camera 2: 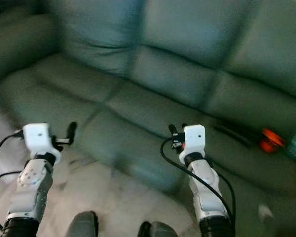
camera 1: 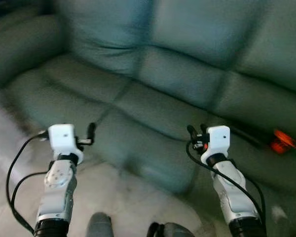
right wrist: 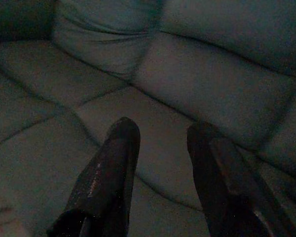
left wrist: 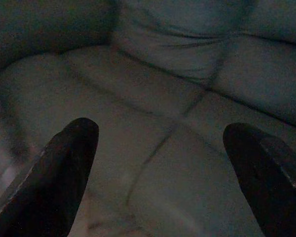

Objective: Hang hanger

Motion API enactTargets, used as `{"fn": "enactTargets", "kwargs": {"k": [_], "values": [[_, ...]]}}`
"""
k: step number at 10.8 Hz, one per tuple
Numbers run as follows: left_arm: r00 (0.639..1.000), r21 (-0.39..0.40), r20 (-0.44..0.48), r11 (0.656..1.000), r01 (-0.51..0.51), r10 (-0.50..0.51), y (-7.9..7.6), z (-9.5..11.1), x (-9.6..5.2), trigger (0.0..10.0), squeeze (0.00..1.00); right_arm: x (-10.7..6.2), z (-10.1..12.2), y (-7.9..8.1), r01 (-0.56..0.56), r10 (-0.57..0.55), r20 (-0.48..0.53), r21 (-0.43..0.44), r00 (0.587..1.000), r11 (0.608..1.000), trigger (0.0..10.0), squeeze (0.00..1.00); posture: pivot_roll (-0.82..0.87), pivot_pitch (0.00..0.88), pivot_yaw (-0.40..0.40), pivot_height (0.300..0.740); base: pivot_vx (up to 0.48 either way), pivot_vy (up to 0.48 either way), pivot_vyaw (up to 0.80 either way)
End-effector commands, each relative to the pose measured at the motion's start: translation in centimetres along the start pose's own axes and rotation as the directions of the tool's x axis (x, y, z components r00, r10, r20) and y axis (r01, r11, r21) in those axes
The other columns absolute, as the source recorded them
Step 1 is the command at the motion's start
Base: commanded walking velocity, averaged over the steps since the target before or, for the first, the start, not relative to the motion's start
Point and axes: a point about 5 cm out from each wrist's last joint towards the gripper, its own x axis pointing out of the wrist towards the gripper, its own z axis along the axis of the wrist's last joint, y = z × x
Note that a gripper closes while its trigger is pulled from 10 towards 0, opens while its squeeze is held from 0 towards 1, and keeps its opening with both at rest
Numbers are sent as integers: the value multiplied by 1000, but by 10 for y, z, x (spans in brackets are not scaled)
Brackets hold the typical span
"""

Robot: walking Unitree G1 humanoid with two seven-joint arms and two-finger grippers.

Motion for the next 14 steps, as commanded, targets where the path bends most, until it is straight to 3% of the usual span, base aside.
{"fn": "enactTargets", "kwargs": {"k": [1, 2, 5, 6, 7, 8, 14], "values": [[999, -53, -35, 998, -20, 18, 0, -4, -1, 10000, 0, 0, -1, -3, 4, -4, 2, -15, 1000, 1000, 10000, 0, 52, 84, -91, 740, 0, 0, 800], [997, -133, -73, 991, 18, -28, -2, -5, -2, 10000, 0, 5, 3, -5, 8, -8, 18, -31, 1000, 999, 10000, 0, 57, 87, -88, 740, 0, 0, 800], [999, -74, 16, 997, 36, -35, 2, 4, -2, 10000, 0, 16, 13, -9, -6, 8, 52, -46, 999, 999, 10000, 0, 53, 83, -83, 740, 0, 0, 800], [997, 14, 61, 999, -51, 50, 8, 9, -4, 10000, 0, 16, 14, -8, -4, 6, 58, -39, 998, 999, 10000, 0, 51, 81, -82, 740, 0, 0, 800], [996, -37, 19, 996, -83, 84, 11, 3, -3, 10000, 0, 13, 9, -6, -5, 6, 46, -28, 999, 1000, 10000, 0, 49, 76, -86, 740, 0, 0, 800], [997, 21, 20, 997, -80, 79, 12, 3, -3, 10000, 0, 10, 6, -4, -8, 8, 41, -18, 999, 1000, 10000, 0, 47, 77, -85, 740, 0, 0, 800], [995, 94, 54, 991, -91, 86, 9, 5, 1, 10000, 0, 18, 9, -5, -18, 19, 54, -18, 998, 1000, 10000, 0, 53, 82, -84, 740, 0, 0, 800]]}}
